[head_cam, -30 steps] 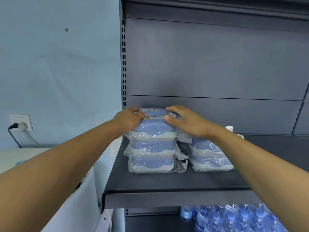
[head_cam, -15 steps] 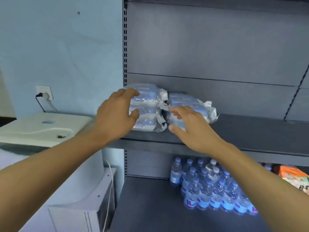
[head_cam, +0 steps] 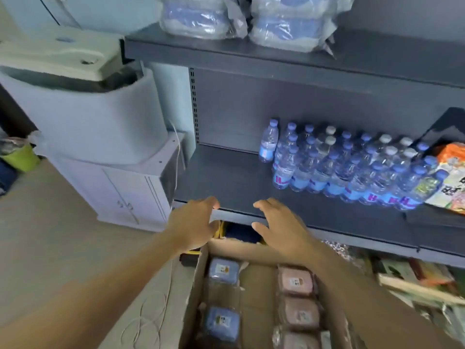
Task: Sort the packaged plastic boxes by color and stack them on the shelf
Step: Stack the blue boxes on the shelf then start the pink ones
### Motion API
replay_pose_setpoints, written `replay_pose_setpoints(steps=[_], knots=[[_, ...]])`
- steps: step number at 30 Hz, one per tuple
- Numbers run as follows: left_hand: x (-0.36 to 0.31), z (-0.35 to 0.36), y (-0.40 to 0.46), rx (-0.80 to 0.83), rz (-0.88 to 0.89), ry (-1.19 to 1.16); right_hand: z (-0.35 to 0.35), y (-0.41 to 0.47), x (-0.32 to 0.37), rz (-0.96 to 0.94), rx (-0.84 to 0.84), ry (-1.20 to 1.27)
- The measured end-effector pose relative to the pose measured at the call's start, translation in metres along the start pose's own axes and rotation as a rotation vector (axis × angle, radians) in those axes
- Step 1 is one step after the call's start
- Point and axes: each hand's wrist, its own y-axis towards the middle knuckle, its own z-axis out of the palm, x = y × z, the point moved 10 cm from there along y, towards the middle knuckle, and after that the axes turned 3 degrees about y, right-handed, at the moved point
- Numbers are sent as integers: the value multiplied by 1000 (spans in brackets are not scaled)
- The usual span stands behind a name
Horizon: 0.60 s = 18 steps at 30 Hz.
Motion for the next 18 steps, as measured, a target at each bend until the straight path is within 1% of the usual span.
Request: replay_pose_setpoints(steps=[3,6,11,13,18], knots=[[18,73,-4,130,-16,-16,66,-14,-32,89,125,-24],[33,134,-13,243,-15,-32,119,-29,-61,172,213,-10],[53,229,-24,357,-12,-74,212,-50,-100,305,357,60],[59,266,-27,395,-14,-88,246,-57,-113,339,395,83],[74,369,-32,534,-41,-19,321,-63,-142,352,454,114]])
